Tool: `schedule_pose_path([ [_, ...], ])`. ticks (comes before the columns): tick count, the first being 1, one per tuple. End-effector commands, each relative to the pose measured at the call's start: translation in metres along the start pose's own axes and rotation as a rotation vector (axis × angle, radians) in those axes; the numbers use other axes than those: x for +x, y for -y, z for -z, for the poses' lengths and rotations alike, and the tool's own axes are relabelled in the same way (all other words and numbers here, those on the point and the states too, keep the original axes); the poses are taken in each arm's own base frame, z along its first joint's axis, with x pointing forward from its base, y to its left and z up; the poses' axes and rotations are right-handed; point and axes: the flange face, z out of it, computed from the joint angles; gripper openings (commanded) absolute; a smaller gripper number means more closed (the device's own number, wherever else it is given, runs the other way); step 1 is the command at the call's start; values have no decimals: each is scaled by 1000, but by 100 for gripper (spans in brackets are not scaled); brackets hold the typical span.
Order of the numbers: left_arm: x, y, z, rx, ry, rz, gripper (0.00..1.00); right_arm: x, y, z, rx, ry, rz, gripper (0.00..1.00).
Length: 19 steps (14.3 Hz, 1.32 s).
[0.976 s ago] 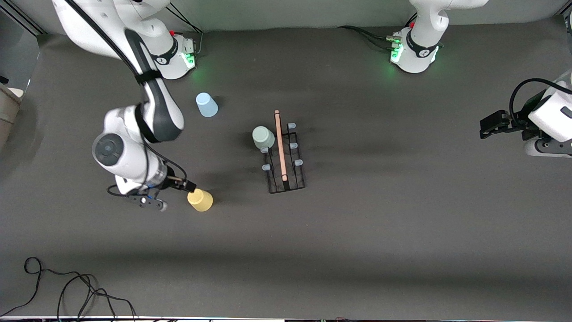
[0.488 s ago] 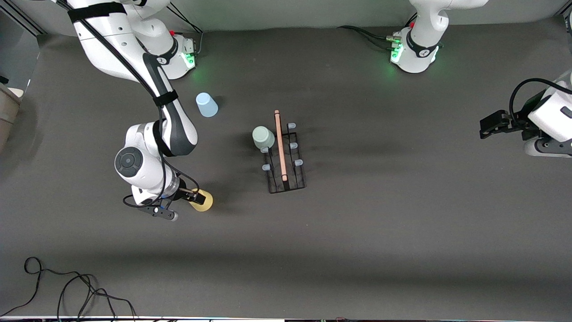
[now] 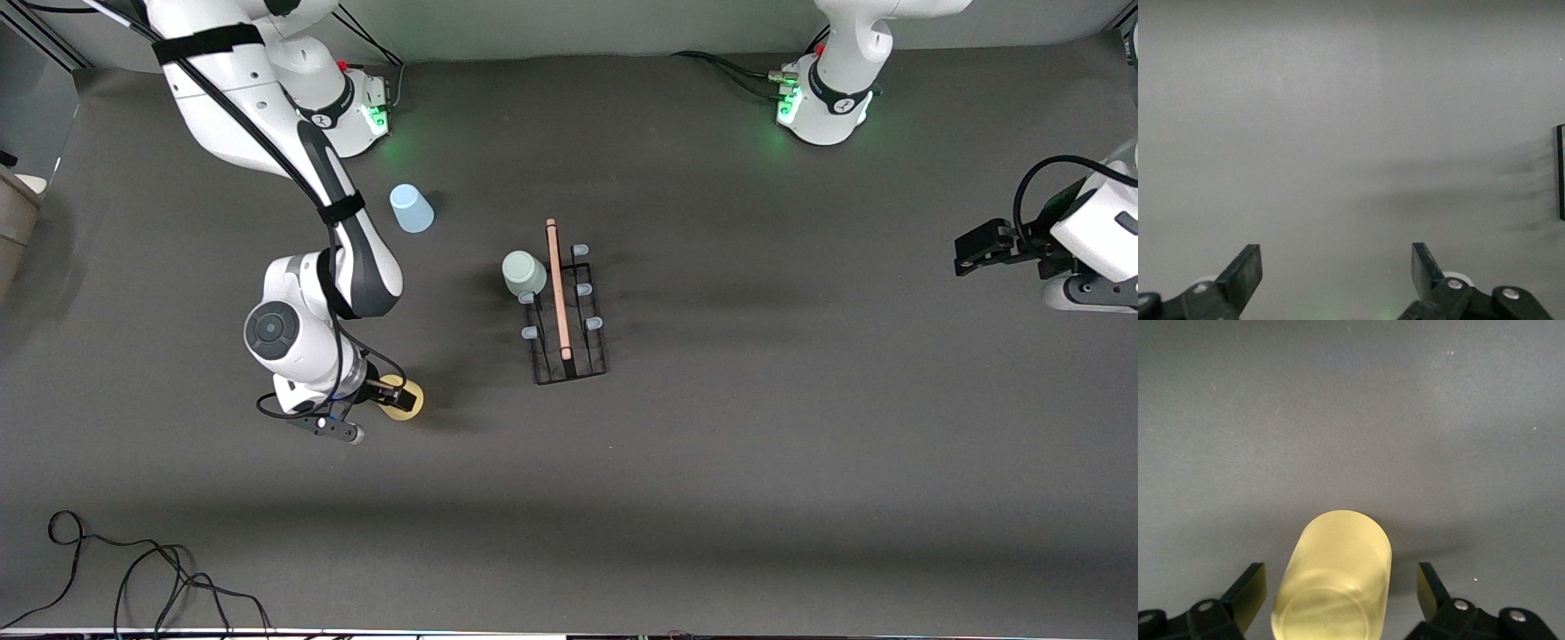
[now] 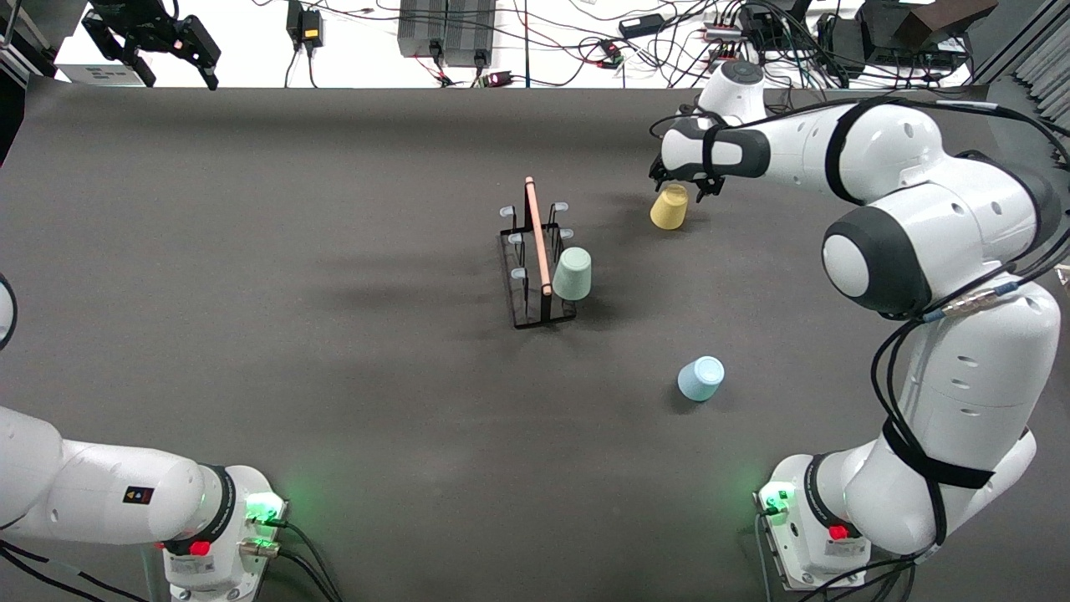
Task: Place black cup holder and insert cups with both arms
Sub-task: 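Move the right gripper to the yellow cup and grasp it, then carry the yellow cup to the rack and lower it onto a peg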
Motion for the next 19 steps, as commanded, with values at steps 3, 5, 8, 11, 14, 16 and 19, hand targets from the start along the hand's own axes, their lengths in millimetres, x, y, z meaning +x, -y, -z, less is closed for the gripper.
schedule_pose_path([
  [3,0,-1,6,15,-10,-17,100,-7,20,14,37,28,5,0],
  [5,0,-1,6,15,-10,-16,100,-7,22,47,59,37,3,0],
  [8,1,-1,6,15,-11,-17,100,-15,25,99,92,79,-63,0],
  [11,1,0,11,14,-24,-14,100,-35,72,141,140,82,-161,0],
  [14,2,-1,13,15,-33,-15,100,-64,134,172,181,59,-264,0],
  [16,2,-1,12,15,-31,-15,100,-77,163,180,196,53,-316,0],
  [19,2,2,10,13,-28,-11,100,-112,199,170,177,56,-327,0],
])
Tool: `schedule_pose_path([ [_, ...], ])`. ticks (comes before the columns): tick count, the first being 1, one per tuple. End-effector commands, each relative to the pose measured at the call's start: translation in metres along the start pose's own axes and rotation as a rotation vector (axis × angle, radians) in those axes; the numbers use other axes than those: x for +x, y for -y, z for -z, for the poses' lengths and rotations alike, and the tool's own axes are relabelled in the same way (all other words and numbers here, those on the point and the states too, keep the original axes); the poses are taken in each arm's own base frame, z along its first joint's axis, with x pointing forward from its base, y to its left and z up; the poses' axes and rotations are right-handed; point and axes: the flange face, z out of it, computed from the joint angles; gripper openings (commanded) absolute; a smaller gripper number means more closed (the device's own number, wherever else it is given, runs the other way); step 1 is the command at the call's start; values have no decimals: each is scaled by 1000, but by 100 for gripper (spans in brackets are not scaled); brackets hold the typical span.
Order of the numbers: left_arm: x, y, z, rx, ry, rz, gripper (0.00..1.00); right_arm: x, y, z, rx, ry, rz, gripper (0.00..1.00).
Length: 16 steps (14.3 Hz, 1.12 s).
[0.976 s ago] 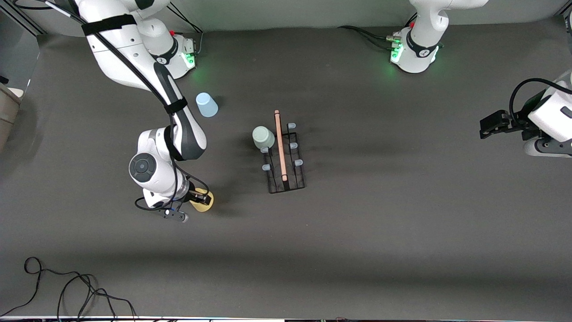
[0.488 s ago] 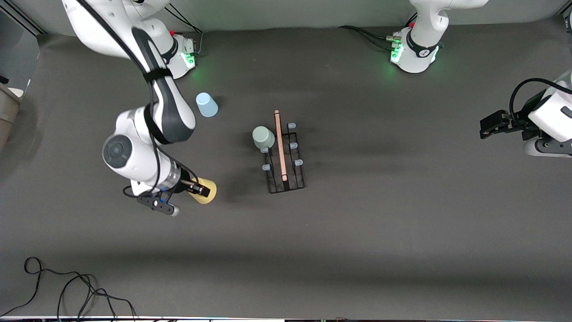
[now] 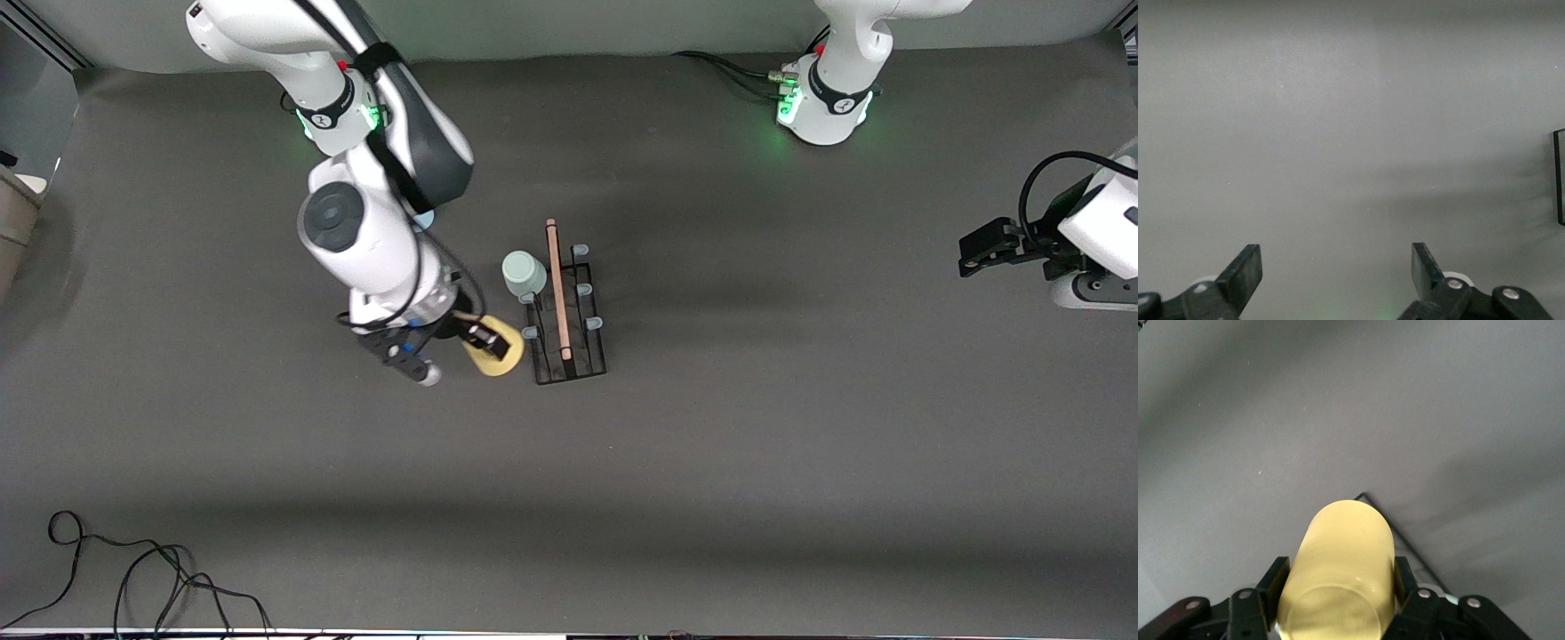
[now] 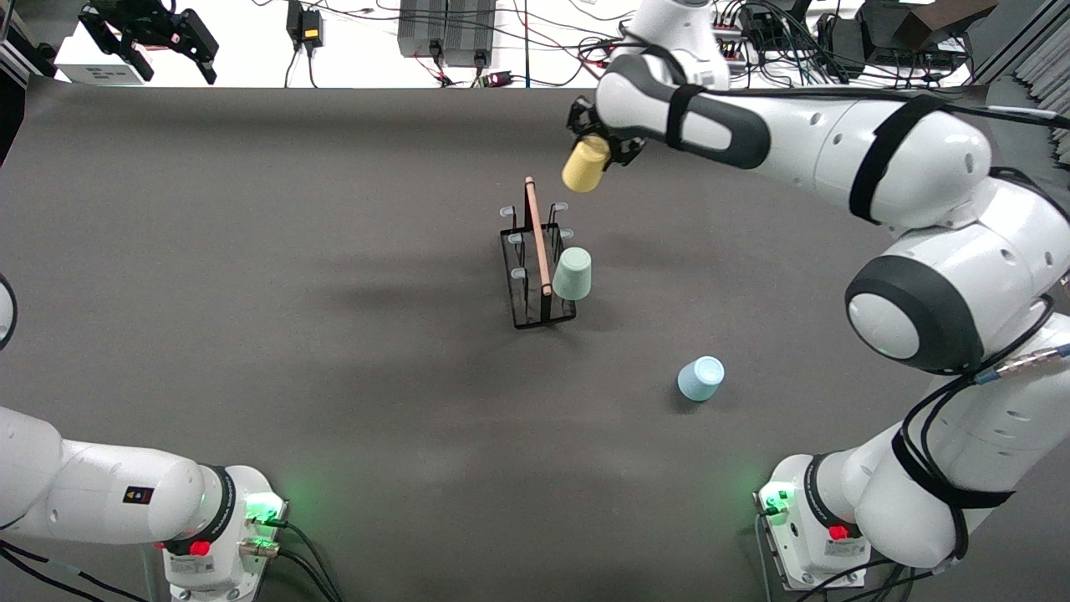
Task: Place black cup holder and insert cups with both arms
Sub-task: 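Carry the yellow cup to the rack and lower it onto a peg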
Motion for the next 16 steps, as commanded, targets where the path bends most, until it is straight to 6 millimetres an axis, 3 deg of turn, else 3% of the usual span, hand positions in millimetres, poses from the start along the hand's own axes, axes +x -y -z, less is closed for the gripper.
schedule_pose_path([
  [1,1,2,3,13,-8,-10,100,-21,17,-21,-26,-1,-22,0],
  [2,1,5,2,5,-6,-4,100,-30,19,-30,-38,1,-9,0],
  [6,-7,4,7,-7,-7,-6,100,-32,15,-64,-86,-22,13,0],
  [8,-6,5,6,-13,-7,-3,100,-31,14,-71,-96,-22,11,0],
  [9,-6,5,5,-13,-7,-3,100,-31,13,-74,-102,-21,10,10],
  [10,-5,5,6,-11,-10,-3,100,-29,12,-79,-108,-21,7,81],
  [11,-5,5,9,-11,-17,-5,100,-29,11,-80,-109,-20,5,99],
  [14,-5,3,9,-9,-13,-8,100,-19,11,-62,-97,-21,9,100],
  [16,-4,4,7,-9,-13,-6,100,7,-1,-21,-121,-9,36,100],
])
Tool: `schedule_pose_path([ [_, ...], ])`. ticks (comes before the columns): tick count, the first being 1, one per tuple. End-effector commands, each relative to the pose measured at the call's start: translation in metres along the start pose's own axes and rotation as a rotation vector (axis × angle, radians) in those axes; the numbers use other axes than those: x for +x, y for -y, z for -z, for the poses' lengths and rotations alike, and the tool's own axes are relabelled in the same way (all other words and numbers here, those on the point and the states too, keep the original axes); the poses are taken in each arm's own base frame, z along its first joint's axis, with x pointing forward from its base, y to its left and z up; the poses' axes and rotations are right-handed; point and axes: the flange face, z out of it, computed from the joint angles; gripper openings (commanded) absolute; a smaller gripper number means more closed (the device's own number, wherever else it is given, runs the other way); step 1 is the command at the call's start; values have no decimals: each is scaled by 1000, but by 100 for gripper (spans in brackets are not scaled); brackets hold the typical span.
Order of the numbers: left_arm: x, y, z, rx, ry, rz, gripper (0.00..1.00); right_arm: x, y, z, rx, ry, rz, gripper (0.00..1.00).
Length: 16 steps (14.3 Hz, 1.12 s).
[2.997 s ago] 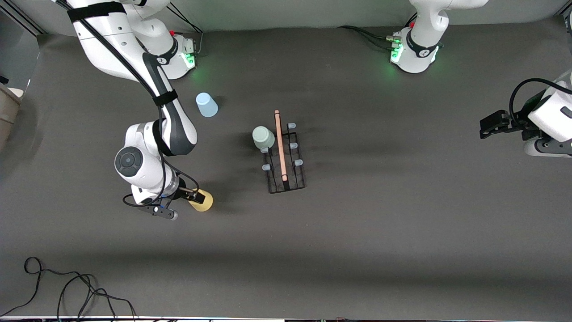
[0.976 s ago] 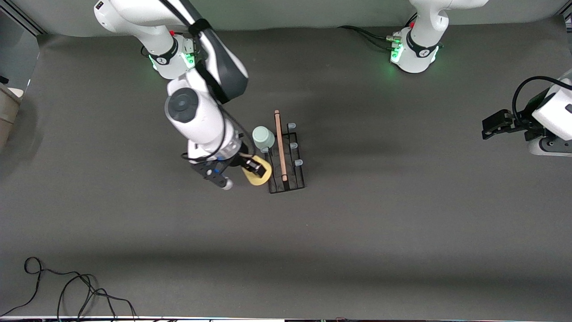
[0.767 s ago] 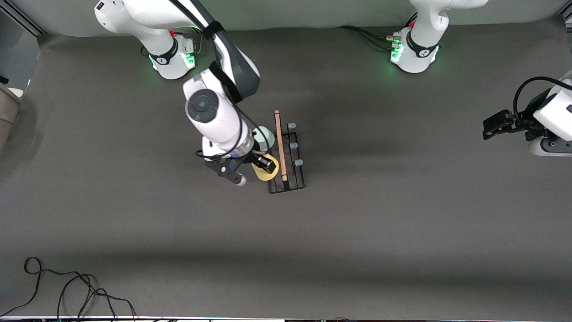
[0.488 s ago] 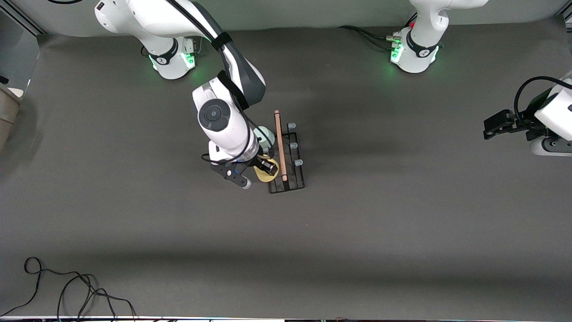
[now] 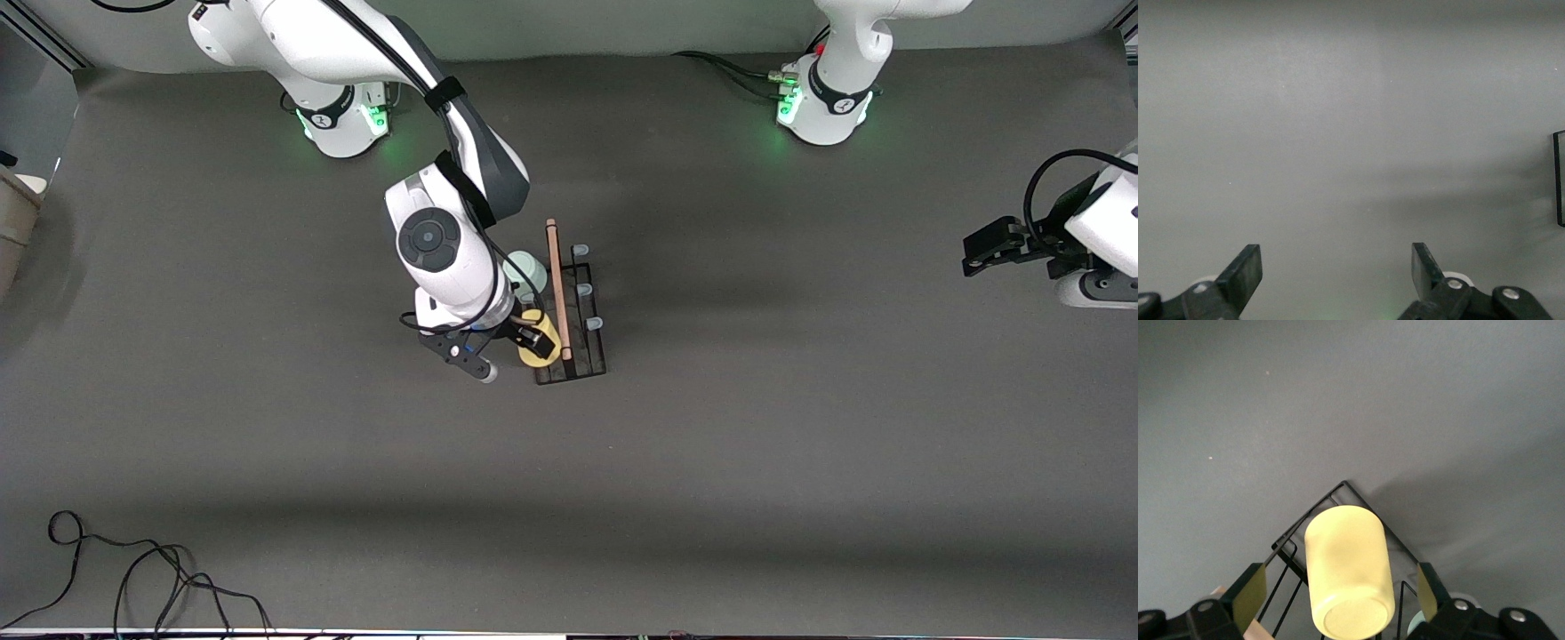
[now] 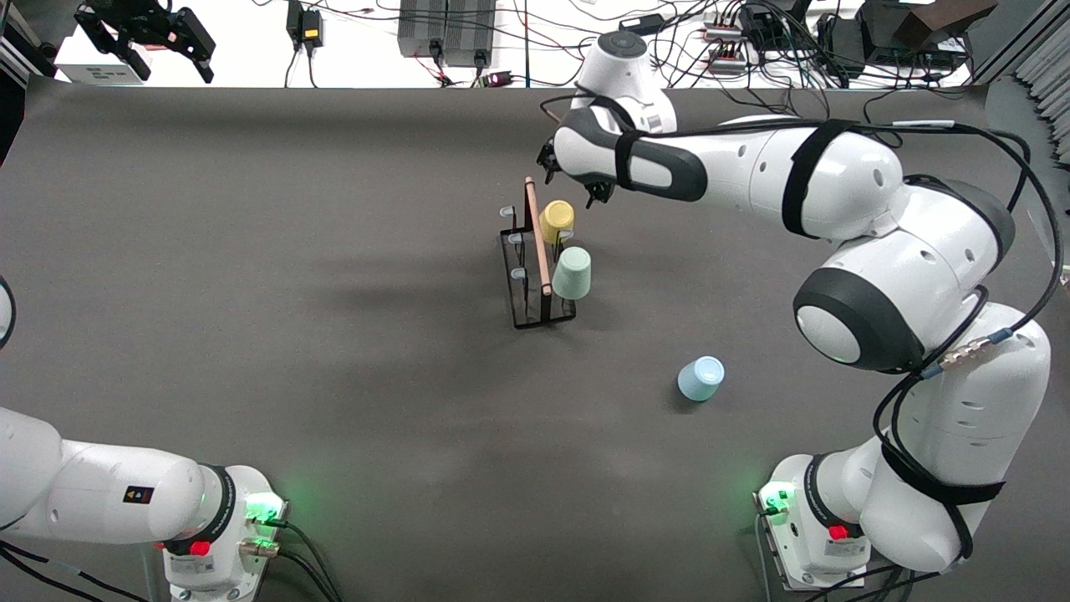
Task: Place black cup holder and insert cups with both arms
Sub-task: 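Carry the yellow cup to the rack and lower it onto a peg, then open the right gripper and withdraw it from the rack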
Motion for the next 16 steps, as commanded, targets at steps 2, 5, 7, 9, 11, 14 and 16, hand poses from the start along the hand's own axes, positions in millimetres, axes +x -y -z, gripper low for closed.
schedule_pose_path([
  [2,-2,1,5,-7,-12,-11,100,57,-34,92,-80,35,108,100],
  [5,0,3,2,-6,-11,-6,100,108,-82,162,-155,83,220,100],
  [7,0,1,3,-6,-15,-9,100,132,-120,198,-173,116,270,100],
  [9,0,2,5,-6,-17,-9,100,155,-161,228,-177,144,327,100],
  [11,-1,3,6,-5,-17,-8,100,180,-210,262,-201,140,407,100],
  [14,-1,13,6,-11,-19,6,100,201,-257,291,-254,117,487,100],
  [16,-1,8,7,-10,-20,-3,100,208,-269,297,-263,109,482,100],
])
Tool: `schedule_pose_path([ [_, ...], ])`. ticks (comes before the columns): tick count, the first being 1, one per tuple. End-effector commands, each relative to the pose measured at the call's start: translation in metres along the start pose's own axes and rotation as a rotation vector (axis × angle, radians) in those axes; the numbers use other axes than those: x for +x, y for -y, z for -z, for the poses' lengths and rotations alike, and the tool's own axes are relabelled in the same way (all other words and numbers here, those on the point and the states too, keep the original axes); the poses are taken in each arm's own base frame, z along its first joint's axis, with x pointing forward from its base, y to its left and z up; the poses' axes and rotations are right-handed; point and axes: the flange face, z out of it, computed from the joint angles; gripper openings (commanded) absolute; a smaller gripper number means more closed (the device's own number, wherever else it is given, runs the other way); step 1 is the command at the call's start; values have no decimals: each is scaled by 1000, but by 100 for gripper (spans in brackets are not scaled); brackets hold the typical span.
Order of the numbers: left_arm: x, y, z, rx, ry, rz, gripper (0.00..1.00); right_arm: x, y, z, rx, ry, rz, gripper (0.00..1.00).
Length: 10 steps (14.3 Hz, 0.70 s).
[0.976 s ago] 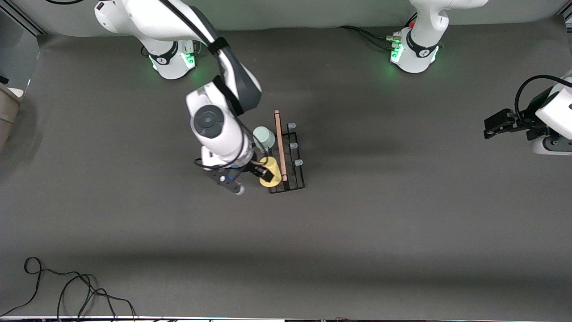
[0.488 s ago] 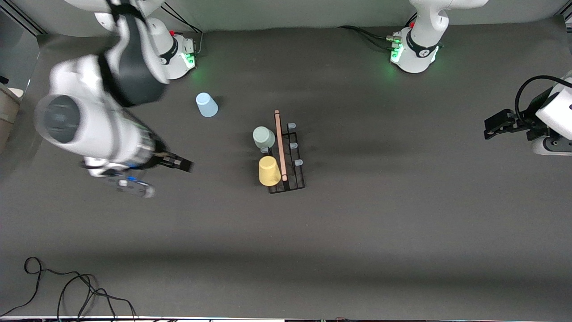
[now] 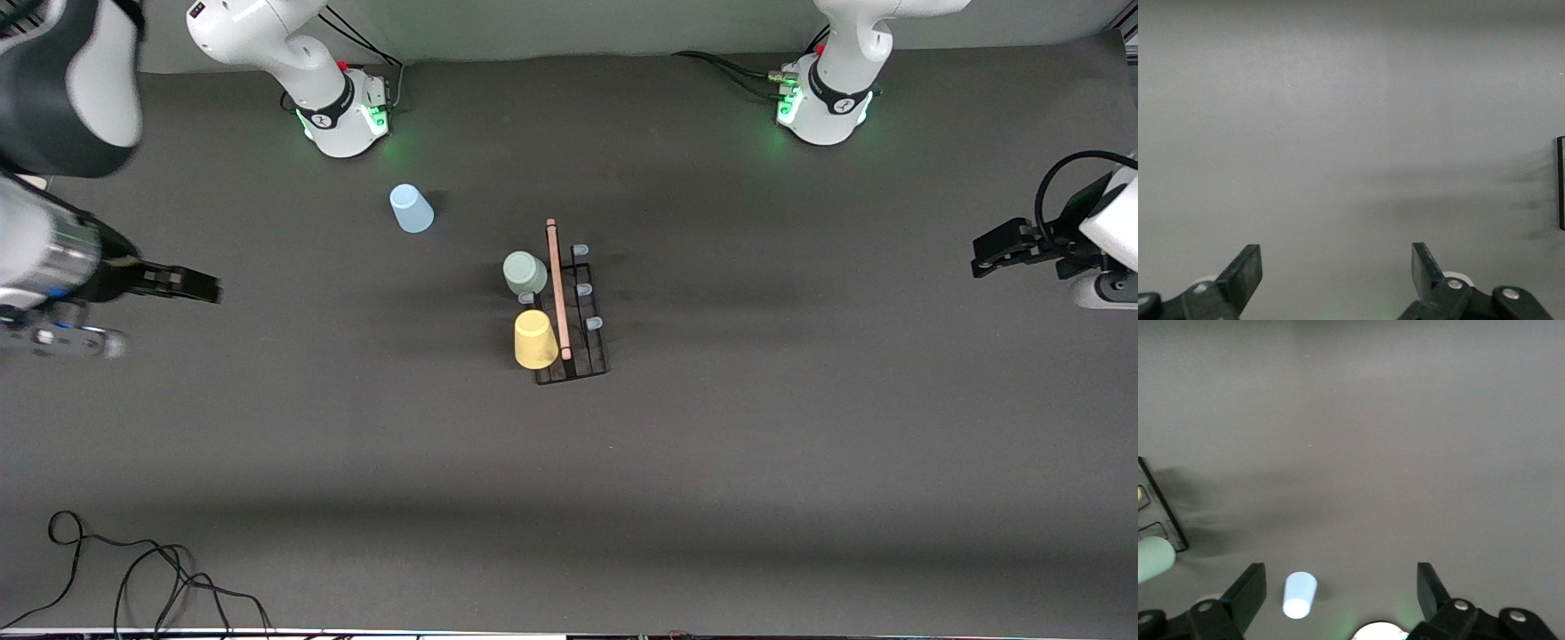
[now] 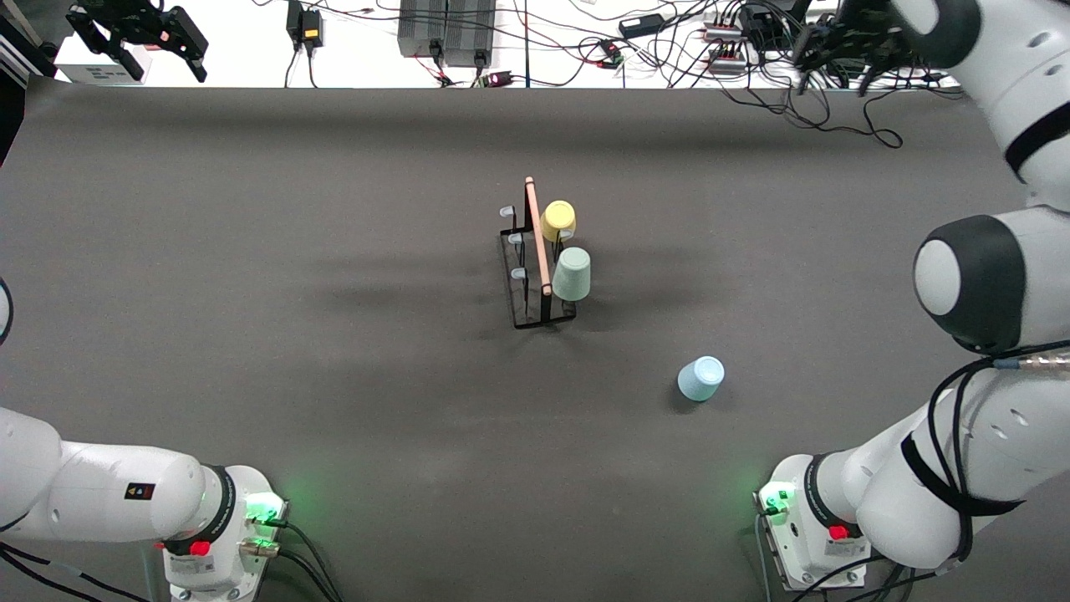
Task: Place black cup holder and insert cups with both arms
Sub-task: 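Open the right gripper and withdraw it from the rack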
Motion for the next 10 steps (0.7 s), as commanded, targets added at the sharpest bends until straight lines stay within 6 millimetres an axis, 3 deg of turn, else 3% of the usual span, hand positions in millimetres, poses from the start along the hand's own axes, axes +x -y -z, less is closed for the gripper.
schedule_pose_path([
  [1,-2,-5,8,-6,-22,-22,100,-3,-7,4,-26,-2,23,100],
  [10,-1,-7,8,-6,-22,-25,100,-2,-9,3,-24,-10,7,100],
])
